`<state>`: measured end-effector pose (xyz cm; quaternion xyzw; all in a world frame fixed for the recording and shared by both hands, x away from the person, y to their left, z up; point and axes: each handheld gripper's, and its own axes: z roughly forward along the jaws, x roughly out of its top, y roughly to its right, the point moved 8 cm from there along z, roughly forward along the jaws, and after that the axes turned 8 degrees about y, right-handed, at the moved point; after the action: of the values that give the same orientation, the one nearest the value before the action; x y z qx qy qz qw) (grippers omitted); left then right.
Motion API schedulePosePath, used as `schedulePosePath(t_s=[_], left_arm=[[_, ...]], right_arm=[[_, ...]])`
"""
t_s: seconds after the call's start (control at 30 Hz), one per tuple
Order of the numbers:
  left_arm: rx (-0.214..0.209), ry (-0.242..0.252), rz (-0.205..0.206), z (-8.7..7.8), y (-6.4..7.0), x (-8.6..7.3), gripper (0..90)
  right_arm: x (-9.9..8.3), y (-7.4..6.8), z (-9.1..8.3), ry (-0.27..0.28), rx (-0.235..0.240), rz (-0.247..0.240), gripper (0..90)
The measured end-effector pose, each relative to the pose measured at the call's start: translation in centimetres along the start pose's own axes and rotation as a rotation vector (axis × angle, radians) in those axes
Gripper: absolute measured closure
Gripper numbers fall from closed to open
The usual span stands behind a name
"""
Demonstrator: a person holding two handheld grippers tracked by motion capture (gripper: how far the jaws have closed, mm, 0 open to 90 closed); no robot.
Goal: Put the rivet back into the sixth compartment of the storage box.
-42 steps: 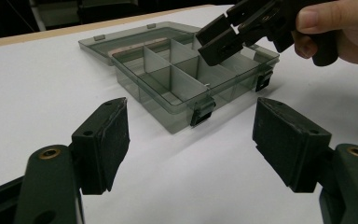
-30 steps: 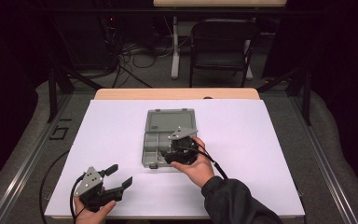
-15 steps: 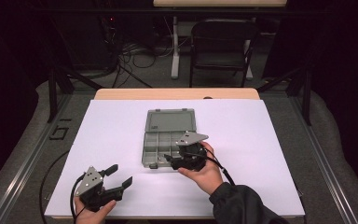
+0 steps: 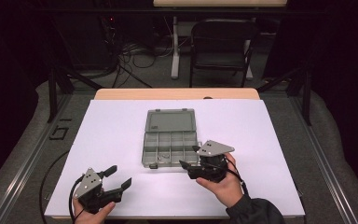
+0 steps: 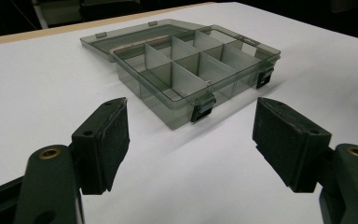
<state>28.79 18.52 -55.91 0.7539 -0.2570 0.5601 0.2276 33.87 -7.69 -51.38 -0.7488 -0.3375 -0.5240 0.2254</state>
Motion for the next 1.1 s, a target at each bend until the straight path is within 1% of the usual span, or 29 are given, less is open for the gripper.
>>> schedulePosePath(t_s=[0.07, 0.2, 0.3, 0.37, 0.57, 0.67, 0.73, 0.83, 0.9, 0.93, 1.0, 1.1], left_arm=[[0.001, 0.002, 0.000, 0.0, 0.0, 0.0, 27.3], [0.005, 0.004, 0.003, 0.0, 0.0, 0.0, 27.4], [0.005, 0.004, 0.004, 0.0, 0.0, 0.0, 27.3], [0.004, 0.001, 0.004, -0.1, 0.0, 0.0, 27.3], [0.004, -0.003, 0.004, -0.1, 0.0, 0.0, 27.3], [0.005, -0.002, 0.007, -0.1, 0.0, 0.0, 27.3], [0.008, -0.001, 0.005, 0.0, 0.0, 0.0, 27.3], [0.006, 0.001, 0.005, 0.0, 0.0, -0.1, 27.4], [0.007, 0.000, 0.003, 0.0, 0.0, -0.1, 27.4], [0.006, -0.001, 0.002, 0.0, 0.0, -0.1, 27.4], [0.006, -0.001, 0.004, -0.1, 0.0, -0.1, 27.4], [0.005, 0.000, 0.003, -0.1, 0.0, -0.1, 27.3]], right_arm=[[-0.4, 0.1, -0.8, 0.010, -0.001, 0.003, 31.6], [-1.3, 0.0, -2.0, 0.013, -0.009, 0.004, 30.9], [-1.9, -0.2, -2.8, 0.009, -0.013, -0.012, 30.8], [-2.5, -0.4, -3.4, 0.006, -0.017, -0.015, 30.8], [-4.8, 0.0, -5.1, -0.011, -0.048, 0.003, 30.8], [-6.0, 0.4, -5.5, -0.018, -0.067, 0.011, 30.4], [-6.7, 0.7, -5.7, -0.036, -0.074, 0.007, 30.1], [-7.8, 1.1, -5.9, -0.053, -0.089, 0.018, 29.8], [-8.1, 1.2, -5.9, -0.052, -0.090, 0.024, 29.8], [-8.4, 1.4, -5.9, -0.063, -0.093, 0.018, 29.8], [-8.7, 1.5, -5.8, -0.057, -0.098, 0.021, 29.8], [-9.1, 1.7, -5.7, -0.061, -0.108, 0.027, 29.9]])
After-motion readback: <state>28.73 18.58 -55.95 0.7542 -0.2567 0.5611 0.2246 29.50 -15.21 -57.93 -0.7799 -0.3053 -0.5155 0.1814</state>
